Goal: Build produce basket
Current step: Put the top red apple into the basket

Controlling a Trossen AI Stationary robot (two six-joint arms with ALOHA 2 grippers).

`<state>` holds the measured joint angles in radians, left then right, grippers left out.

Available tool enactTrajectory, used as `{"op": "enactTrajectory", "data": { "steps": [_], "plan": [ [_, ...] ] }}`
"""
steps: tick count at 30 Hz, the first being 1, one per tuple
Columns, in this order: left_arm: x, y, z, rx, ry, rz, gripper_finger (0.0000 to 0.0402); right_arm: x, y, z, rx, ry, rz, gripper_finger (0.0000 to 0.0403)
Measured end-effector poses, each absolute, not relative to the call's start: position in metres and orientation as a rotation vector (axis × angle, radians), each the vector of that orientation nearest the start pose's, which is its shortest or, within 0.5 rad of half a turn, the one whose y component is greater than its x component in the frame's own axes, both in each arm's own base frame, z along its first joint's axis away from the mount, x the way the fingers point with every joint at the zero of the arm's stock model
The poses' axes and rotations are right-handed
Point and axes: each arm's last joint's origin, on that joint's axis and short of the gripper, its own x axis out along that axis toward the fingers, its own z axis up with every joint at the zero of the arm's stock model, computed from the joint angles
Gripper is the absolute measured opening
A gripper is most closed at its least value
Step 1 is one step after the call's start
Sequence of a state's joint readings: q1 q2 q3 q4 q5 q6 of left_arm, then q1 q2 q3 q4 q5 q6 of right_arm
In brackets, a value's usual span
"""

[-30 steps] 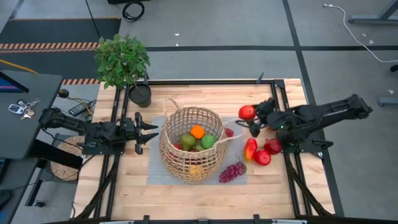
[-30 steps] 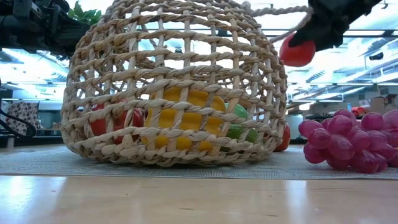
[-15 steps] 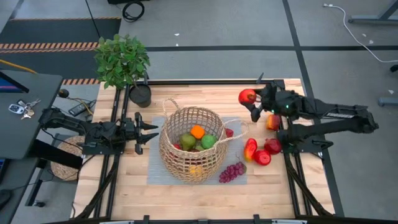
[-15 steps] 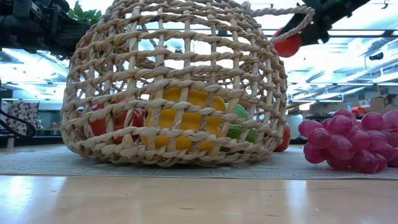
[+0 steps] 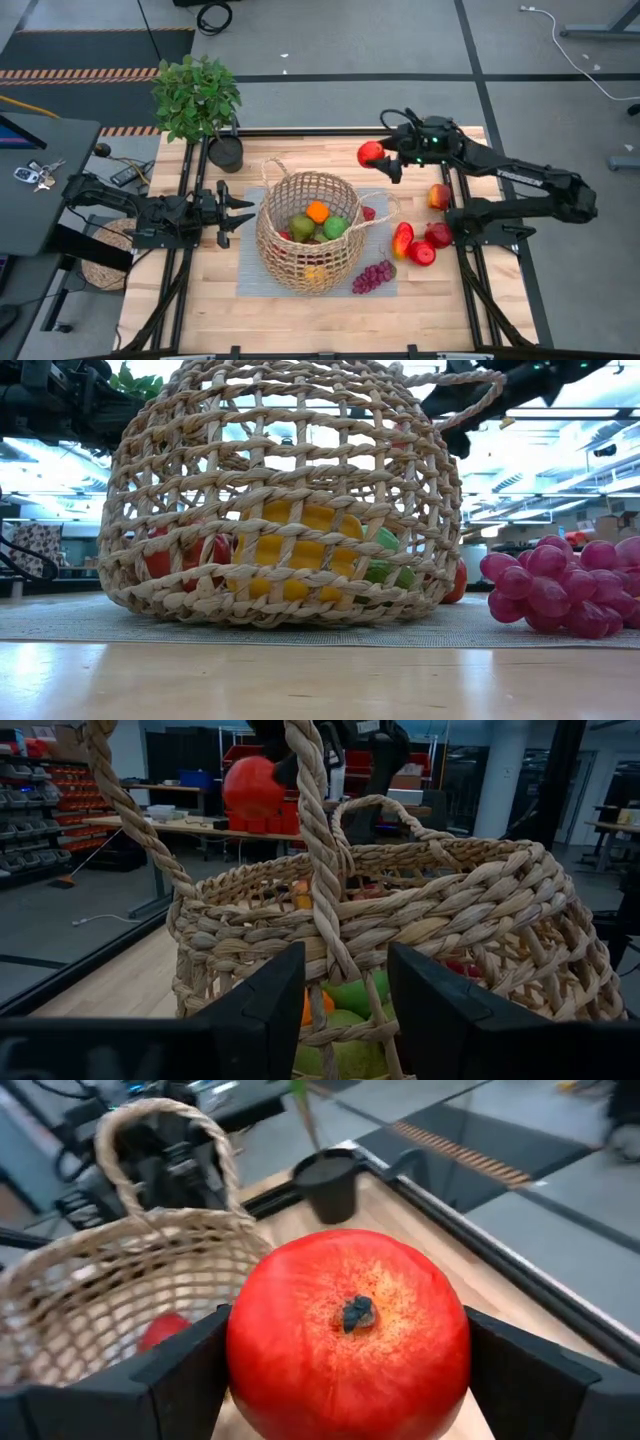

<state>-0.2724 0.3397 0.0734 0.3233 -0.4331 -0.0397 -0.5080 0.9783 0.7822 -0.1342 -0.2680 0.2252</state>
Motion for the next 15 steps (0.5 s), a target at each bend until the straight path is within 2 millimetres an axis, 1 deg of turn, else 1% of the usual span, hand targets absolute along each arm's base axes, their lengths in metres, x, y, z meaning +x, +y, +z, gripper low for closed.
{"op": "enactTrajectory", "data": {
  "steps": [3, 7, 10, 15],
  "plan": [
    [0.116, -0.02, 0.19, -0.06, -0.057, 0.16, 0.015, 0.203, -0.102, 0.314, 0.331, 0.27, -0.227, 0.0355],
    [0.116, -0.02, 0.19, -0.059, -0.057, 0.159, 0.0147, 0.219, -0.099, 0.326, 0.298, 0.269, -0.17, 0.0355],
    [0.116, -0.02, 0.19, -0.059, -0.056, 0.16, 0.015, 0.23, -0.091, 0.334, 0.267, 0.26, -0.103, 0.0355],
    [0.116, -0.02, 0.19, -0.06, -0.057, 0.16, 0.0152, 0.24, -0.07, 0.345, 0.194, 0.246, -0.022, 0.0355]
  ]
}}
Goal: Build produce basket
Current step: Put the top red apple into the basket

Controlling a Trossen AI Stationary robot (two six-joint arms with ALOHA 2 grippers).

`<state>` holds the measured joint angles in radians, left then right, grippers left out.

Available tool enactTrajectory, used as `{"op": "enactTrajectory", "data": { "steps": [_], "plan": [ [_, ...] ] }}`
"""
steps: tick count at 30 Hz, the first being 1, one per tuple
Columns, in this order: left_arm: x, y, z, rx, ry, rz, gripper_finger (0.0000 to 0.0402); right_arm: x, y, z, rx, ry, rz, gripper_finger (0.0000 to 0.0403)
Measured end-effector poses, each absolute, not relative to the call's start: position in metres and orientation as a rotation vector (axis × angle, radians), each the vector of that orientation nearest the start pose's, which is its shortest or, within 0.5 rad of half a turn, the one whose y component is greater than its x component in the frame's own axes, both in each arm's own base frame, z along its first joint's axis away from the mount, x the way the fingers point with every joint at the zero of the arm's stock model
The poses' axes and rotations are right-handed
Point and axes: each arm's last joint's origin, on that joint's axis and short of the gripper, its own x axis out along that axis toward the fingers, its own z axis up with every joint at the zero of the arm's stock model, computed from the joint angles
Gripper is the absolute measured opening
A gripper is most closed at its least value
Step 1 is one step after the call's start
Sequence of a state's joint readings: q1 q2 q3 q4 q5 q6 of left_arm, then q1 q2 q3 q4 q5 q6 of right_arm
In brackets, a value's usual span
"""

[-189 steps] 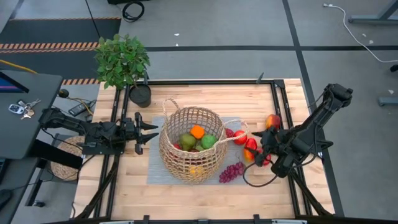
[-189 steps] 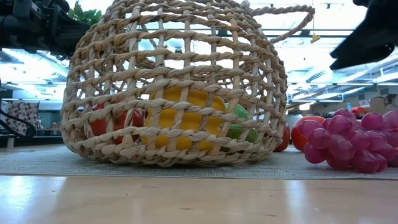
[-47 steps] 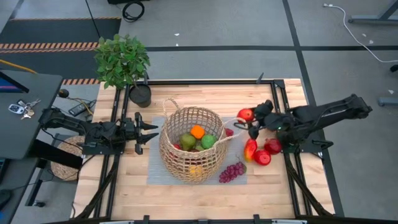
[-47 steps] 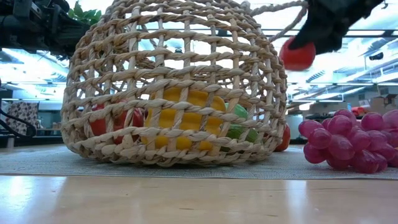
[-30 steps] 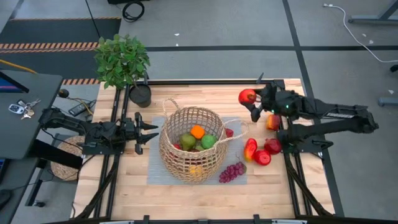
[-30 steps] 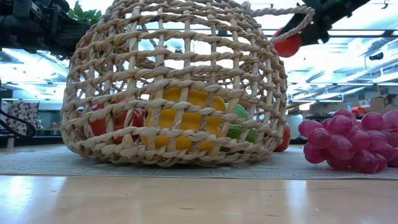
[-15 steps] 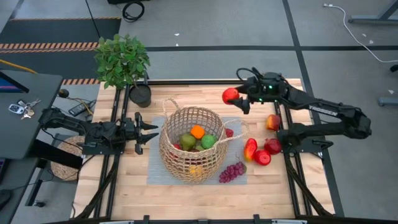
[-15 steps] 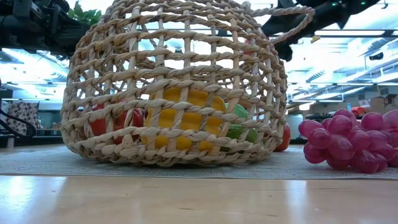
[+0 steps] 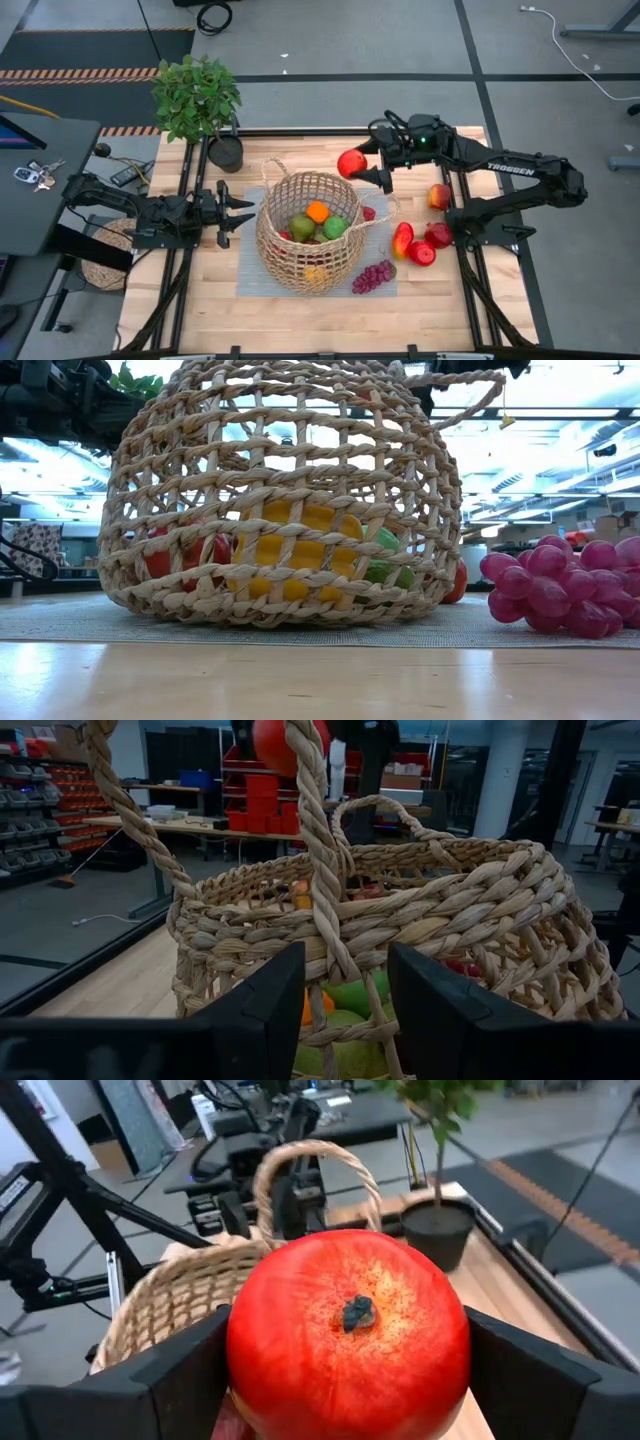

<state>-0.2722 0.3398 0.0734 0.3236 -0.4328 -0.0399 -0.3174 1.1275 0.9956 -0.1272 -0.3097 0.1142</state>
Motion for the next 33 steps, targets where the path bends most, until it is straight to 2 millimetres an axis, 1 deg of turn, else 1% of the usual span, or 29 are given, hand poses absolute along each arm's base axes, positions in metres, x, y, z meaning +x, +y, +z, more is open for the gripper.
{"op": "enactTrajectory", "data": {
  "steps": [7, 10, 13, 17, 22, 24, 27, 29, 31, 33],
  "plan": [
    [0.116, -0.02, 0.19, -0.06, -0.057, 0.159, 0.0148, 0.245, -0.041, 0.362, 0.107, 0.204, 0.029, 0.0355],
    [0.116, -0.02, 0.19, -0.06, -0.057, 0.16, 0.0151, 0.251, -0.03, 0.36, 0.067, 0.216, 0.05, 0.0355],
    [0.116, -0.02, 0.19, -0.059, -0.057, 0.159, 0.0152, 0.254, -0.021, 0.359, 0.028, 0.224, 0.035, 0.0355],
    [0.116, -0.02, 0.19, -0.059, -0.057, 0.16, 0.0149, 0.254, -0.016, 0.359, -0.001, 0.224, 0.02, 0.0355],
    [0.116, -0.02, 0.19, -0.059, -0.057, 0.159, 0.0149, 0.254, -0.014, 0.359, -0.006, 0.23, 0.023, 0.0355],
    [0.116, -0.02, 0.19, -0.059, -0.056, 0.159, 0.0151, 0.254, -0.014, 0.366, -0.016, 0.249, 0.024, 0.0355],
    [0.116, -0.02, 0.19, -0.059, -0.056, 0.16, 0.0152, 0.254, -0.014, 0.382, -0.047, 0.257, 0.014, 0.0355],
    [0.116, -0.02, 0.19, -0.059, -0.056, 0.16, 0.0151, 0.256, -0.011, 0.392, -0.089, 0.262, 0.024, 0.0355],
    [0.116, -0.02, 0.19, -0.059, -0.056, 0.16, 0.0149, 0.259, -0.008, 0.392, -0.16, 0.296, 0.013, 0.0355],
    [0.116, -0.02, 0.19, -0.059, -0.055, 0.159, 0.0147, 0.263, -0.003, 0.389, -0.255, 0.329, -0.006, 0.0355]
  ]
}}
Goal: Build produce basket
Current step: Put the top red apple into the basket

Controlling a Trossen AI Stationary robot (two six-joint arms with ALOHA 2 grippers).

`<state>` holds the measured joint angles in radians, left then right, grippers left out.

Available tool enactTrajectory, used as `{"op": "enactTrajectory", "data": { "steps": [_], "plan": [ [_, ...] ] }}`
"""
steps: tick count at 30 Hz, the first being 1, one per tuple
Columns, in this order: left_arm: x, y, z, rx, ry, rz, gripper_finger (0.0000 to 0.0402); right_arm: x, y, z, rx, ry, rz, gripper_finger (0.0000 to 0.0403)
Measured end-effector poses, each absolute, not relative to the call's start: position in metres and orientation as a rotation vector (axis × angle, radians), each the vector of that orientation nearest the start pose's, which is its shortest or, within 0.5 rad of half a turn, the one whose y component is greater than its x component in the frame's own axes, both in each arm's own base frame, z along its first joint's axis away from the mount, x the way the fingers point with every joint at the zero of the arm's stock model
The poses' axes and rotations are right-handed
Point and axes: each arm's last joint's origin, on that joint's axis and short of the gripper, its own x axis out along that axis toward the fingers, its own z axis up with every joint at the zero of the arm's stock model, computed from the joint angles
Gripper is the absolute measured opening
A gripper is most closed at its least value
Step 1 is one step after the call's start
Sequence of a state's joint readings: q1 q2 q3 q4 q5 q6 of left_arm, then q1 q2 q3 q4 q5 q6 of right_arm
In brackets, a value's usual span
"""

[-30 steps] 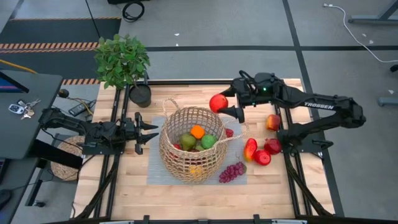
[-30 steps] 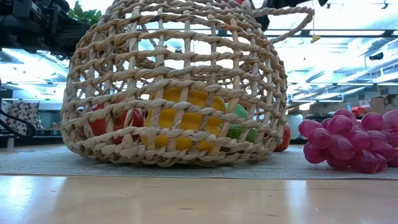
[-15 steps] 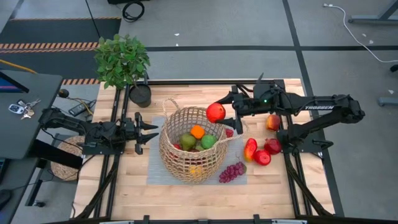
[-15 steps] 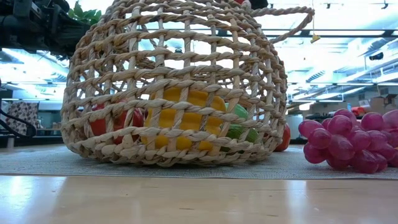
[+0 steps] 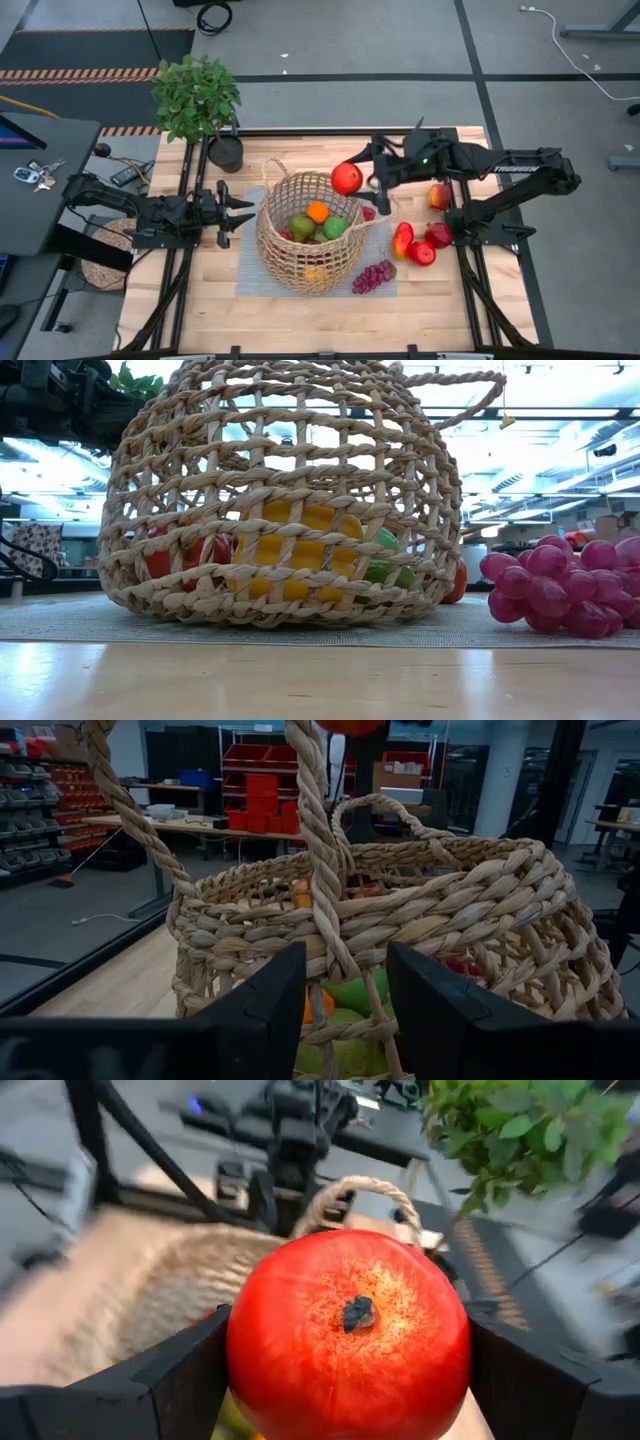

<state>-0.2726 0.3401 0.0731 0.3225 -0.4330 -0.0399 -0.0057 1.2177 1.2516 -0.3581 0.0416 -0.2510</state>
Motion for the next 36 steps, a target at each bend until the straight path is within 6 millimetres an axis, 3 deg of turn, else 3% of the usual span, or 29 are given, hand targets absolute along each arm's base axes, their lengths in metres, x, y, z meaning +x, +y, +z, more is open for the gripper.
{"op": "enactTrajectory", "data": {
  "steps": [13, 18, 24, 36],
  "plan": [
    [0.116, -0.02, 0.19, -0.059, -0.056, 0.159, 0.0148, 0.294, 0.038, 0.367, -1.08, 0.395, 0.025, 0.0355],
    [0.116, -0.02, 0.19, -0.059, -0.056, 0.16, 0.015, 0.306, 0.049, 0.361, -1.311, 0.403, 0.013, 0.0355],
    [0.116, -0.02, 0.19, -0.059, -0.056, 0.159, 0.0151, 0.317, 0.054, 0.351, -1.375, 0.432, 0.0, 0.0355],
    [0.116, -0.02, 0.19, -0.059, -0.056, 0.16, 0.0152, 0.318, 0.055, 0.358, -1.348, 0.356, -0.008, 0.0355]
  ]
}}
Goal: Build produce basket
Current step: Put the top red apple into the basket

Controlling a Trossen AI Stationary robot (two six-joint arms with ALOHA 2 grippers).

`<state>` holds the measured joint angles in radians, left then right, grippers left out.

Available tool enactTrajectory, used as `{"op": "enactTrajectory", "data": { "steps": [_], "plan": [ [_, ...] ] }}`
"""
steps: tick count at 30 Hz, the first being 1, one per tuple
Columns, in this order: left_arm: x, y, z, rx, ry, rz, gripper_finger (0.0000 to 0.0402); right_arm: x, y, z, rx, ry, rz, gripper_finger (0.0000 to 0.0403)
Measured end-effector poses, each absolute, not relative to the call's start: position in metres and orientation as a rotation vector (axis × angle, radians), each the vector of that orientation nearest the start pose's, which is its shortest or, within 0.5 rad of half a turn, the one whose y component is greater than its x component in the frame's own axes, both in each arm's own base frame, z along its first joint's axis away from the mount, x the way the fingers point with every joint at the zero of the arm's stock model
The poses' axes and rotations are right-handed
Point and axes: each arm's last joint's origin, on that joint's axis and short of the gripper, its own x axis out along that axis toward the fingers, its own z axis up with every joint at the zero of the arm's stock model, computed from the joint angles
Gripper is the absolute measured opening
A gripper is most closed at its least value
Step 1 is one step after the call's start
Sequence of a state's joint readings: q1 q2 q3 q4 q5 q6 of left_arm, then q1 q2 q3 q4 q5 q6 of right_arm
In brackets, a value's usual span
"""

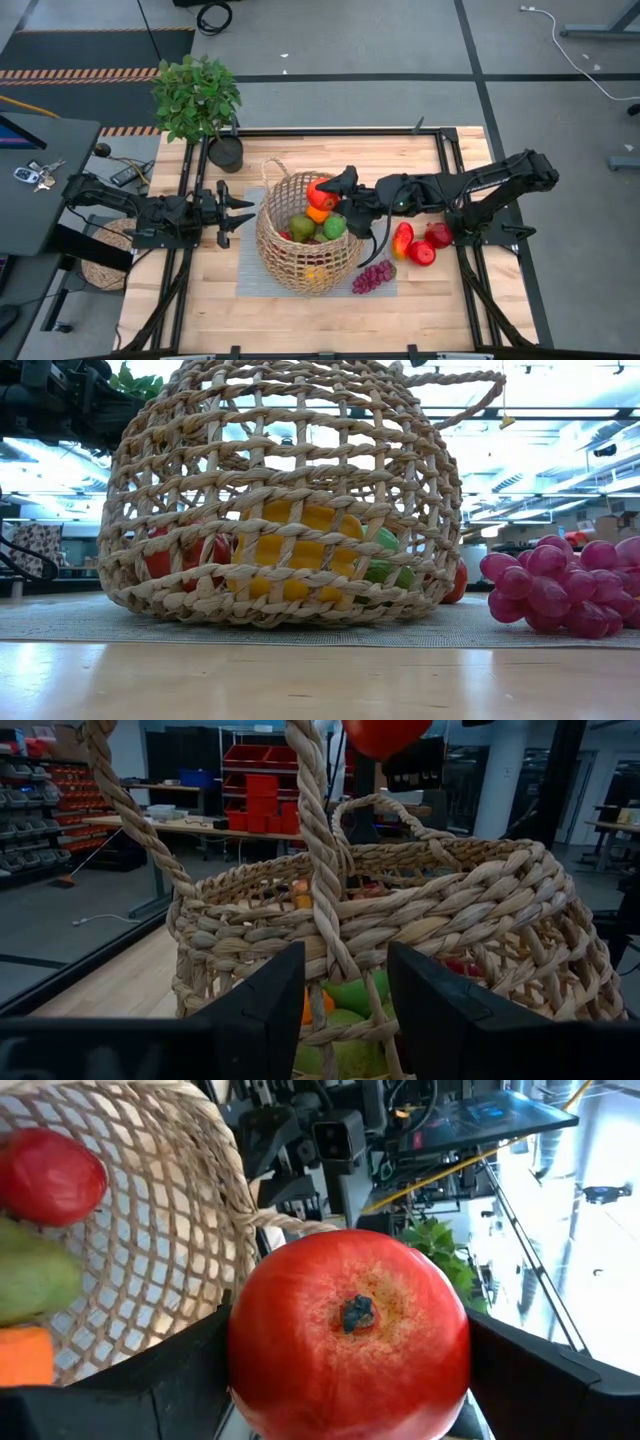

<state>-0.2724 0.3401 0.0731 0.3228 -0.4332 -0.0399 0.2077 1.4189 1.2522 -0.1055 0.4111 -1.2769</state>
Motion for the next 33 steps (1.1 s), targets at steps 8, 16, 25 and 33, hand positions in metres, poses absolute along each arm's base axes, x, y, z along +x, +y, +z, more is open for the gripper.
{"op": "enactTrajectory", "data": {
  "steps": [8, 16, 25, 33],
  "plan": [
    [0.116, -0.02, 0.19, -0.059, -0.056, 0.16, 0.0148, 0.319, 0.051, 0.357, -1.228, 0.315, 0.033, 0.0355],
    [0.116, -0.02, 0.19, -0.059, -0.056, 0.159, 0.0151, 0.325, 0.004, 0.357, -0.87, 0.229, 0.169, 0.0355],
    [0.116, -0.02, 0.19, -0.059, -0.055, 0.16, 0.0151, 0.338, -0.056, 0.337, -0.193, 0.274, 0.191, 0.0355],
    [0.116, -0.02, 0.19, -0.059, -0.056, 0.159, 0.0148, 0.372, -0.057, 0.281, 0.143, 0.45, 0.303, 0.0355]
  ]
}}
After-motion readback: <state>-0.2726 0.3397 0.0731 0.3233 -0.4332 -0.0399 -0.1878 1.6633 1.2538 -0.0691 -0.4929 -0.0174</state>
